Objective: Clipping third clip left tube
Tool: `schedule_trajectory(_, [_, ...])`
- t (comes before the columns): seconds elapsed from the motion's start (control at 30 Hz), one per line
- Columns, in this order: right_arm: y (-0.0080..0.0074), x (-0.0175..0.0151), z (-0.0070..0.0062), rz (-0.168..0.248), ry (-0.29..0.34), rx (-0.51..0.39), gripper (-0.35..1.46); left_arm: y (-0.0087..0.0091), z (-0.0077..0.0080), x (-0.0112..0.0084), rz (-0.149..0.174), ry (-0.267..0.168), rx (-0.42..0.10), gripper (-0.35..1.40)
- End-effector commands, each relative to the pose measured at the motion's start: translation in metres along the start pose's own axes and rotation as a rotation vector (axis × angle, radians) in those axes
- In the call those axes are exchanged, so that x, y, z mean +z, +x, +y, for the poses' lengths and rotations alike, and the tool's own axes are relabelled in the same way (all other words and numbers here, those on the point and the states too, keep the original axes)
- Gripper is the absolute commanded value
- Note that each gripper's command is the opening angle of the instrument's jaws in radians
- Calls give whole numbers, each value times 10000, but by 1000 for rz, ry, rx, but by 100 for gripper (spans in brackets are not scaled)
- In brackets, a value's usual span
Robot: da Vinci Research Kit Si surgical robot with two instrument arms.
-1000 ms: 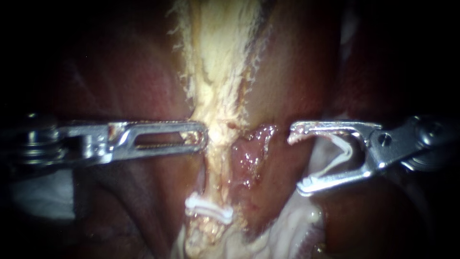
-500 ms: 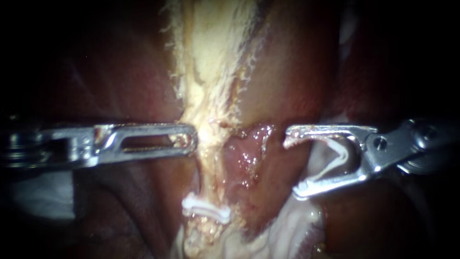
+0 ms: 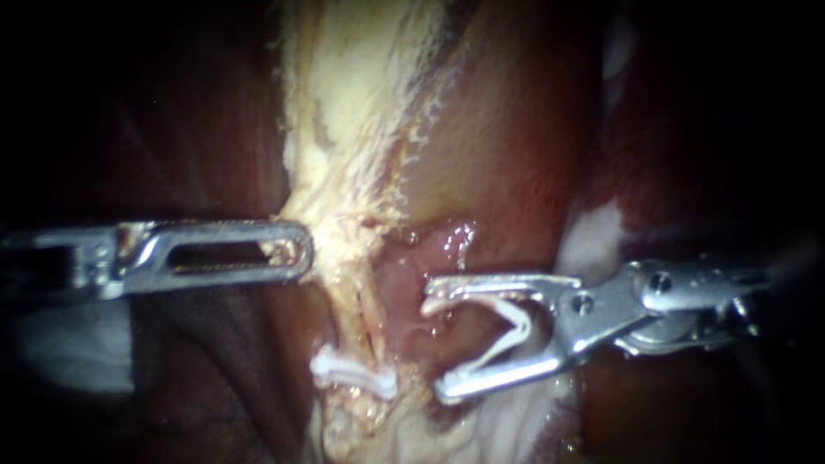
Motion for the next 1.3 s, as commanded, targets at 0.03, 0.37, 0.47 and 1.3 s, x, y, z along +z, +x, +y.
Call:
schedule_trajectory(0.03, [-3, 7, 1, -4, 2, 8, 60, 0, 0, 0, 0, -1, 0, -35])
schedule_trajectory(0.37, [-33, 49, 21, -27, 21, 23, 60, 3, -4, -10, 0, -1, -2, -35])
schedule_trajectory(0.47, [-37, 55, 25, -27, 24, 22, 60, 4, -7, -14, 1, -1, -4, -35])
schedule_trajectory(1.3, [-38, 79, 37, -33, 53, 28, 60, 10, -15, -21, -1, -3, -6, -35])
